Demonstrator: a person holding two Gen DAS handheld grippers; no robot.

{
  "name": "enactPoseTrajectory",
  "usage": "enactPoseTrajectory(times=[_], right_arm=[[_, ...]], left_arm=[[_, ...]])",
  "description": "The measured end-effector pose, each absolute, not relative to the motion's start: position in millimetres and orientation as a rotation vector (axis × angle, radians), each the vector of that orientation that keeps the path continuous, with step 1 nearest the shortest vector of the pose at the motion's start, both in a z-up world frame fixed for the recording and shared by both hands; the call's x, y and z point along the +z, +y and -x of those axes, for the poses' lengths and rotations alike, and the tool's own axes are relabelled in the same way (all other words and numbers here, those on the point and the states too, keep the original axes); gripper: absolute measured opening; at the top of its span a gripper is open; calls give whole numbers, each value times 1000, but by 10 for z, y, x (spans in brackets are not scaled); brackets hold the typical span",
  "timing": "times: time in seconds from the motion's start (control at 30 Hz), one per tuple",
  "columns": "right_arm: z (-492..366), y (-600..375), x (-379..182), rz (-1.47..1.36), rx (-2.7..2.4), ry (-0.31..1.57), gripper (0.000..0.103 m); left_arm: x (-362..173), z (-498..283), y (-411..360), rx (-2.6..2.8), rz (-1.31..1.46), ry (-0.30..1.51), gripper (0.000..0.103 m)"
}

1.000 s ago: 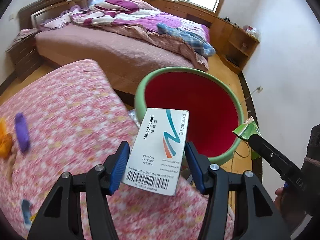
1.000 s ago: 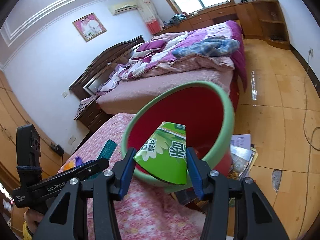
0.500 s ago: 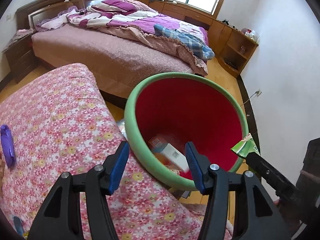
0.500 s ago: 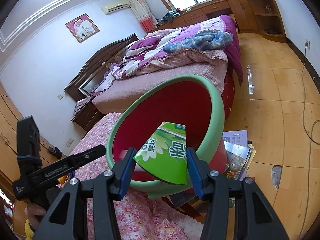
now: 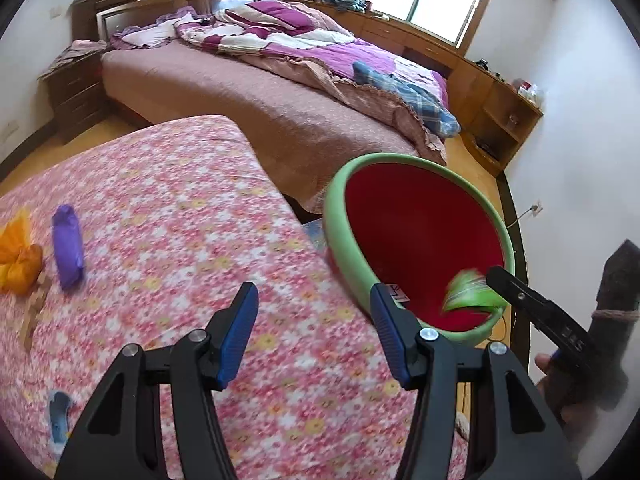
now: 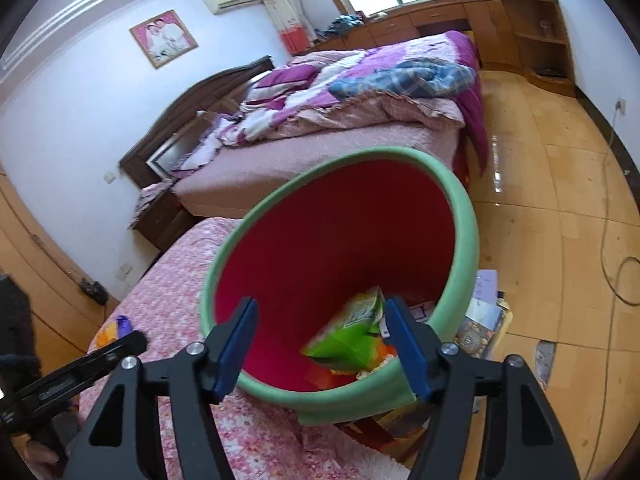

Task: Collect trash
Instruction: 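Open left gripper over the bucket while right gripper opens to drop the packet, then move both open grippers back to the items on the bed, then close left gripper on the blue plastic handle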

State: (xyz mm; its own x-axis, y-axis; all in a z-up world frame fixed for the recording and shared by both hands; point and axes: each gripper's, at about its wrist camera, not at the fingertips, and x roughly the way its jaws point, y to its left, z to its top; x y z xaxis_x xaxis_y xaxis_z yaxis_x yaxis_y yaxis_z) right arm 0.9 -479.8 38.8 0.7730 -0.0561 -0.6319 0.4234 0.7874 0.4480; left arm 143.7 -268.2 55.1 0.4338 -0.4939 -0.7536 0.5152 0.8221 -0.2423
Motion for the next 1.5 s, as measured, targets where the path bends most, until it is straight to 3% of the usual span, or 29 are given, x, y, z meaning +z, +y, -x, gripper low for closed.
enactPoseTrajectory(times=[0.77,1.5], right_arm=[[193,-4021,766,-583,-141,620,69],[225,-3387,807,-516,-68,683,69]], left_arm=[[752,-1206,-1611,-441,29,895,58],[137,-1288,-612,-182,43,990,58]])
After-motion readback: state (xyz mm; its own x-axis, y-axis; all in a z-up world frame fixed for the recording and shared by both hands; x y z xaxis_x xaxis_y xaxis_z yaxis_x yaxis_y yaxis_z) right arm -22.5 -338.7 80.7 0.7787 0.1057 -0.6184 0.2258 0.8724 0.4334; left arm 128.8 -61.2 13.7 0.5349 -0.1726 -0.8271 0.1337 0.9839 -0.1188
